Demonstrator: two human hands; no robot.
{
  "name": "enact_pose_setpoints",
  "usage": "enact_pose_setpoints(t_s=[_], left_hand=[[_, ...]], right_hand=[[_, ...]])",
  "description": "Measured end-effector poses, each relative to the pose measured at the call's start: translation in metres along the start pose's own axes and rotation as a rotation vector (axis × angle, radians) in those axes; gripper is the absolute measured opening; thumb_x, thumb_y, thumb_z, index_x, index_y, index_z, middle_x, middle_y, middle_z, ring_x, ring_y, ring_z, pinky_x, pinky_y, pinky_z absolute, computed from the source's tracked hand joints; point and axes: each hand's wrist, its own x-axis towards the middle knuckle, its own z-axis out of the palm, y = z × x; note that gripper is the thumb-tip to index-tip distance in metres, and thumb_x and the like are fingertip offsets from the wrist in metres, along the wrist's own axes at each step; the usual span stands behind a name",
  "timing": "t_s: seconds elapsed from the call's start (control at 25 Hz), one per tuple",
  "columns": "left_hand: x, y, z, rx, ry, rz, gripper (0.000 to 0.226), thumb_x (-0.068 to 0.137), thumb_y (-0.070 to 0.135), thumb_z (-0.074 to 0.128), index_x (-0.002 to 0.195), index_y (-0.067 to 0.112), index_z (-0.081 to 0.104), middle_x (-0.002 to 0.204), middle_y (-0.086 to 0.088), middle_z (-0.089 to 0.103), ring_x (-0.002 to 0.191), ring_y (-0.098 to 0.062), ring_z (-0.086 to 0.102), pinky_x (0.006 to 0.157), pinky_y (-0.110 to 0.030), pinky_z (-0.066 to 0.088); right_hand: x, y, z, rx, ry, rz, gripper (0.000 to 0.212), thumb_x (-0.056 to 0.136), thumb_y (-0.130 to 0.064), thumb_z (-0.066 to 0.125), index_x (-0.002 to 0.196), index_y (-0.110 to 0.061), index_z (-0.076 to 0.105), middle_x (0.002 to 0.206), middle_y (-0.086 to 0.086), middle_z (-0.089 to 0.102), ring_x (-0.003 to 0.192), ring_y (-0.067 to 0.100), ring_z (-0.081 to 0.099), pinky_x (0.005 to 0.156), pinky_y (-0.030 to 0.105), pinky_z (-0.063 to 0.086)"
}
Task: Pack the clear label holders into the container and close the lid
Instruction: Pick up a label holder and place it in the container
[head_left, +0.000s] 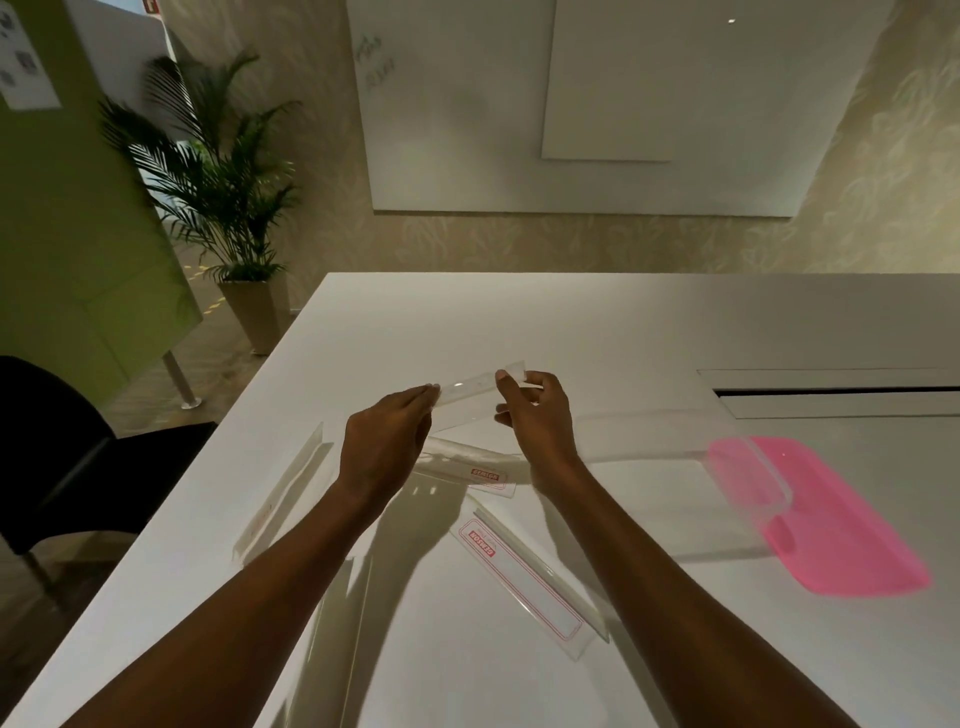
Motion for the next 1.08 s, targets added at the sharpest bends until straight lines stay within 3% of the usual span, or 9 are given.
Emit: enact_pose_setpoints(t_s=[0.16,0.28,0.36,0.48,0.6,0.72,0.84,0.96,1.08], left_hand=[[-0.007,0.001,-0.017,-0.280,-0.257,-0.040,0.057,0.091,0.048,0.071,0.142,0.026,0.060,0.141,0.008,0.063,0.125,-0.009,0.058,0.104,-0.026,0.042],[0.001,0.004,-0.039,-0.546,-0.453,-0.216,0.072,0.081,0.072,0.068,0.142,0.037,0.055,0.139,0.022,0.056,0.120,0.012,0.054,0.098,-0.015,0.042],[0.012,0.006,-0.051,-0.690,-0.572,-0.320,0.072,0.074,0.074,0.073,0.137,0.040,0.061,0.135,0.024,0.062,0.120,0.008,0.058,0.096,-0.020,0.049],[0.029,0.012,-0.061,-0.799,-0.840,-0.346,0.060,0.078,0.060,0.081,0.132,0.040,0.067,0.133,0.023,0.067,0.124,-0.007,0.063,0.102,-0.036,0.055],[0.036,0.029,-0.064,-0.875,-1.037,-0.251,0.058,0.079,0.050,0.085,0.132,0.033,0.069,0.126,0.013,0.074,0.110,-0.014,0.071,0.083,-0.027,0.059],[0.036,0.046,-0.062,-0.905,-1.075,-0.181,0.049,0.078,0.043,0.089,0.122,0.028,0.073,0.112,0.002,0.077,0.082,-0.010,0.069,0.057,-0.017,0.048],[0.039,0.063,-0.060,-0.861,-1.010,-0.167,0.052,0.073,0.045,0.092,0.118,0.029,0.074,0.103,-0.002,0.076,0.072,-0.014,0.064,0.052,-0.020,0.045],[0.043,0.081,-0.060,-0.750,-0.964,-0.113,0.057,0.068,0.044,0.094,0.120,0.036,0.073,0.108,0.013,0.075,0.085,-0.009,0.069,0.056,-0.020,0.051],[0.050,0.098,-0.055,-0.547,-0.898,0.007,0.062,0.070,0.044,0.093,0.126,0.035,0.070,0.116,0.020,0.070,0.100,-0.004,0.064,0.069,-0.014,0.054]], right_hand=[[-0.018,0.004,-0.027,0.064,0.000,-0.013,0.033,0.094,-0.037,0.073,0.120,-0.027,0.054,0.110,0.003,0.071,0.086,0.018,0.074,0.096,0.045,0.061],[-0.029,0.002,-0.049,0.078,-0.016,-0.085,0.028,0.095,-0.032,0.073,0.117,-0.030,0.057,0.115,0.013,0.069,0.097,0.028,0.075,0.091,0.038,0.063],[-0.034,0.000,-0.063,0.083,-0.048,-0.135,0.024,0.095,-0.030,0.073,0.114,-0.034,0.059,0.120,0.016,0.066,0.099,0.028,0.076,0.091,0.037,0.064],[-0.044,0.000,-0.085,0.064,-0.129,-0.157,0.035,0.096,-0.030,0.071,0.128,-0.024,0.060,0.130,0.015,0.065,0.099,0.024,0.077,0.099,0.050,0.059],[-0.056,-0.001,-0.104,0.051,-0.132,-0.207,0.042,0.097,-0.028,0.070,0.136,-0.018,0.057,0.131,0.012,0.067,0.104,0.023,0.076,0.103,0.056,0.055],[-0.062,-0.002,-0.124,0.074,-0.120,-0.232,0.040,0.097,-0.027,0.071,0.135,-0.021,0.058,0.121,0.013,0.070,0.105,0.024,0.075,0.105,0.056,0.053],[-0.061,-0.001,-0.149,-0.005,-0.160,-0.246,0.041,0.093,-0.023,0.072,0.132,-0.024,0.058,0.130,0.010,0.065,0.121,0.032,0.065,0.112,0.057,0.047],[-0.053,-0.010,-0.179,-0.198,-0.213,-0.344,0.048,0.094,-0.018,0.075,0.136,-0.025,0.054,0.135,-0.006,0.064,0.129,0.012,0.059,0.114,0.045,0.047],[-0.037,-0.032,-0.207,-0.490,-0.385,-0.415,0.063,0.086,-0.035,0.083,0.141,-0.035,0.053,0.136,-0.019,0.062,0.128,0.000,0.058,0.105,0.021,0.049]])
